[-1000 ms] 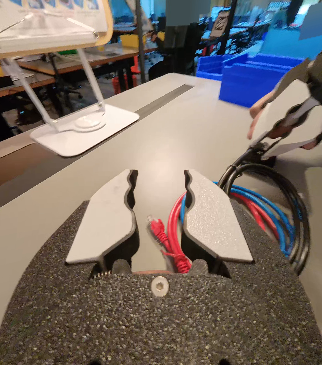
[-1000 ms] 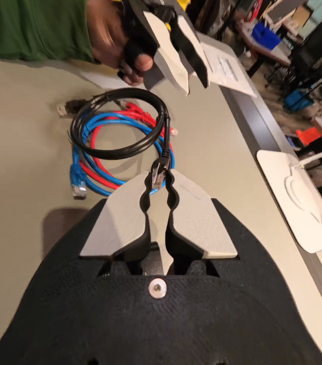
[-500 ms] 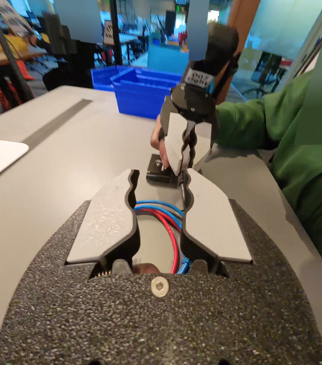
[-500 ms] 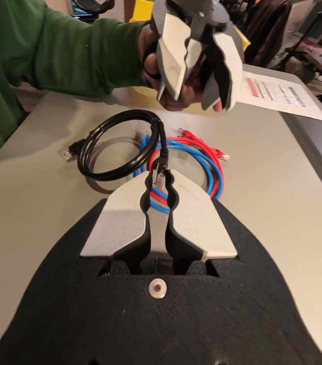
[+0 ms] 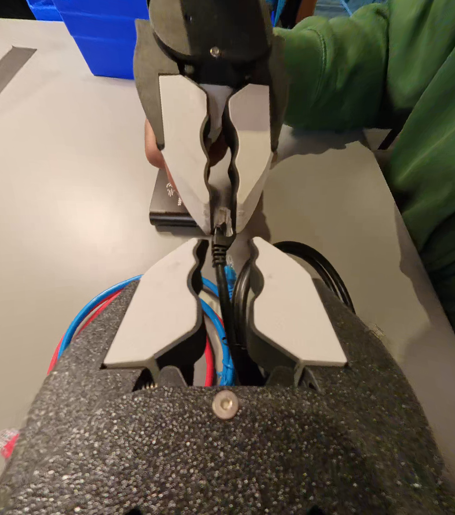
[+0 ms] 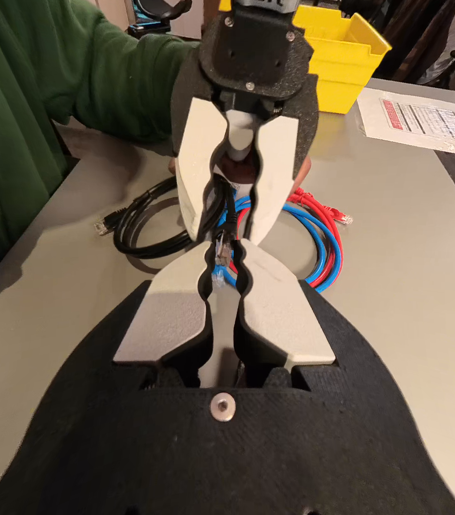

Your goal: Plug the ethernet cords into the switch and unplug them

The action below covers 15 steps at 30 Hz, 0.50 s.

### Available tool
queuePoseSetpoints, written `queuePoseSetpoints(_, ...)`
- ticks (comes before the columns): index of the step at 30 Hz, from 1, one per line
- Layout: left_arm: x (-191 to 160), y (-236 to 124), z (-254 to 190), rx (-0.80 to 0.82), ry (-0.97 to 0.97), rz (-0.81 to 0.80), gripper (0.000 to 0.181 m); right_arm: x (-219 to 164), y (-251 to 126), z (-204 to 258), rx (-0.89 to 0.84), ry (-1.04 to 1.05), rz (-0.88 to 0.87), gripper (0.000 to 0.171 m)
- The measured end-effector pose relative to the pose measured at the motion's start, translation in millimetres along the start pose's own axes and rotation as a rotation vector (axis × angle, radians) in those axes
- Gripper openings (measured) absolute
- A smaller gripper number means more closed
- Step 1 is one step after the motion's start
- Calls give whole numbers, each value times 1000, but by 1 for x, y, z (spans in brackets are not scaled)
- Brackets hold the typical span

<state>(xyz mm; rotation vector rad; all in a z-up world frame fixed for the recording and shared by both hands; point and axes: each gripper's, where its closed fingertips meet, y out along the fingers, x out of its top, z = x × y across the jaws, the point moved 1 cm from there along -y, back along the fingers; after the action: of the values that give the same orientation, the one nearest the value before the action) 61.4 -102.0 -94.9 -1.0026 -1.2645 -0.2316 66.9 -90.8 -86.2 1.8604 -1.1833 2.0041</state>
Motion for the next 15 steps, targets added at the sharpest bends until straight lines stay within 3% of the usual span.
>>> queuePoseSetpoints(4, 4, 3, 3, 54, 62, -28, 16, -1, -5, 0, 1, 14, -18, 13)
queuePoseSetpoints(15, -1, 18, 6, 91, 51, -15, 20, -8, -15, 0, -10, 29, -50, 12)
